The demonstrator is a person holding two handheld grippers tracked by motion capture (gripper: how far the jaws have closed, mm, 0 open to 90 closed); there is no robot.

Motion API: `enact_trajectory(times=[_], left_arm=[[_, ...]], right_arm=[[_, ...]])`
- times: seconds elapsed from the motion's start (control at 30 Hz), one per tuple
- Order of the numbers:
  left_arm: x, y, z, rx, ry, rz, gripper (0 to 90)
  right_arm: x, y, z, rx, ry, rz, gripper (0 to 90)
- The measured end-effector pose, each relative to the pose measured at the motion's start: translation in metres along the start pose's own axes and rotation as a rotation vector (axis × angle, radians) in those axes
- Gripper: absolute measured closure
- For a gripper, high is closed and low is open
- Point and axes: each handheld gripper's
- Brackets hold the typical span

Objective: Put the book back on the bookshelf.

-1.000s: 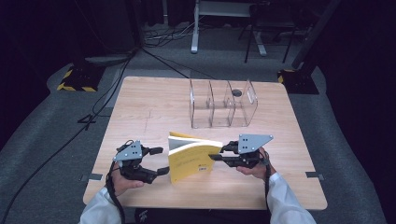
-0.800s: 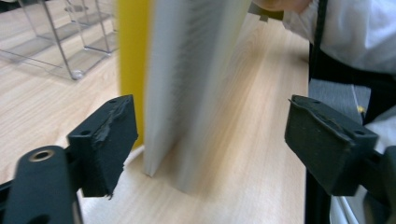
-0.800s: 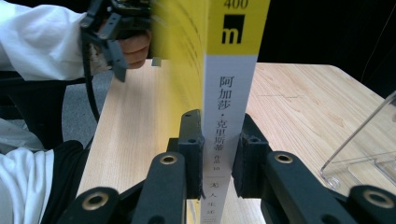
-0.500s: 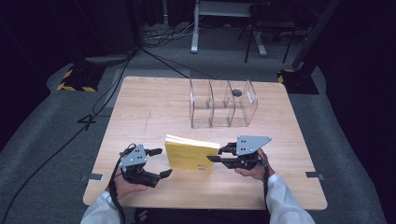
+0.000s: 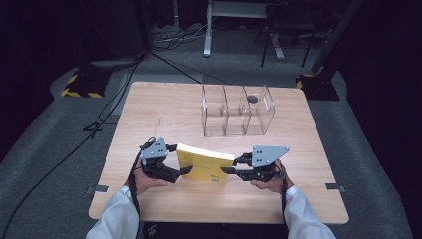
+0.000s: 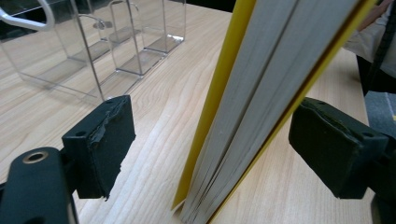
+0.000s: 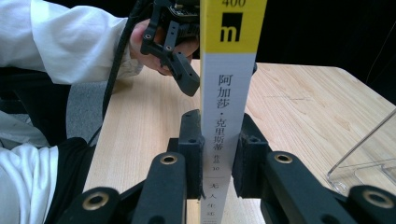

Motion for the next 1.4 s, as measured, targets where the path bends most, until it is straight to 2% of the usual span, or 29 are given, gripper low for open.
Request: enact_trajectory(times=[0.1,0.13,0.23,0.33,0.37,0.43,0.47,0.5,0.53,0.63,0.7,0.77,1.03,1.2,1.27,1.3,1.4], left_arm=[[0.0,0.002,-0.002,0.013,0.003,0.002,15.1],[0.001,0.003,-0.003,0.021,-0.011,0.009,15.1],[0.0,0.005,-0.006,0.027,-0.013,0.011,15.1],[-0.002,0.01,-0.002,0.061,-0.004,0.011,17.1],[-0.003,0.013,0.0,0.087,0.006,0.015,21.6],[-0.005,0.015,0.002,0.092,0.015,0.017,29.0],[-0.007,0.018,0.006,0.133,0.023,0.045,37.4],[-0.007,0.018,0.006,0.133,0.023,0.045,44.1],[-0.008,0.02,0.009,0.143,0.03,0.058,44.1],[-0.009,0.022,0.015,0.144,0.049,0.063,56.9],[-0.01,0.021,0.018,0.143,0.055,0.059,61.3],[-0.011,0.021,0.021,0.148,0.079,0.05,65.7],[-0.012,0.018,0.032,0.132,0.113,0.029,73.4],[-0.014,0.021,0.032,0.162,0.123,0.035,75.3],[-0.015,0.024,0.032,0.171,0.124,0.039,75.5],[-0.015,0.025,0.032,0.176,0.122,0.042,75.5],[-0.016,0.03,0.033,0.187,0.12,0.055,75.5]], right_arm=[[0.0,0.0,0.001,-0.008,0.002,0.002,76.6],[0.0,0.0,0.001,-0.007,0.003,0.003,76.6],[0.0,-0.001,0.001,-0.005,0.007,0.001,76.6],[0.001,-0.001,0.004,-0.009,0.019,0.005,76.6],[0.001,-0.002,0.005,-0.008,0.025,0.007,76.6],[0.001,-0.002,0.006,-0.016,0.024,0.008,76.6],[0.001,-0.004,0.006,-0.011,0.029,0.005,76.6],[0.001,-0.004,0.006,-0.011,0.029,0.005,76.6],[0.002,-0.005,0.007,-0.009,0.029,0.004,76.6],[0.004,-0.01,0.009,0.007,0.045,0.009,76.6],[0.006,-0.013,0.011,0.01,0.056,0.014,76.5],[0.007,-0.015,0.011,0.01,0.054,0.015,76.5],[0.007,-0.017,0.01,0.012,0.05,0.01,75.5],[0.008,-0.018,0.012,0.019,0.071,0.015,72.7],[0.008,-0.018,0.011,0.022,0.068,0.005,65.4],[0.009,-0.016,0.011,0.032,0.071,-0.018,62.2],[0.013,-0.011,0.01,0.021,0.063,-0.05,59.7]])
Point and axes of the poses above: each handheld gripper's, and its own axes: y roughly forward along the jaws, x roughly out of its underside, z roughly to its right, and after that the axes turned 10 degrees about y, right-handed
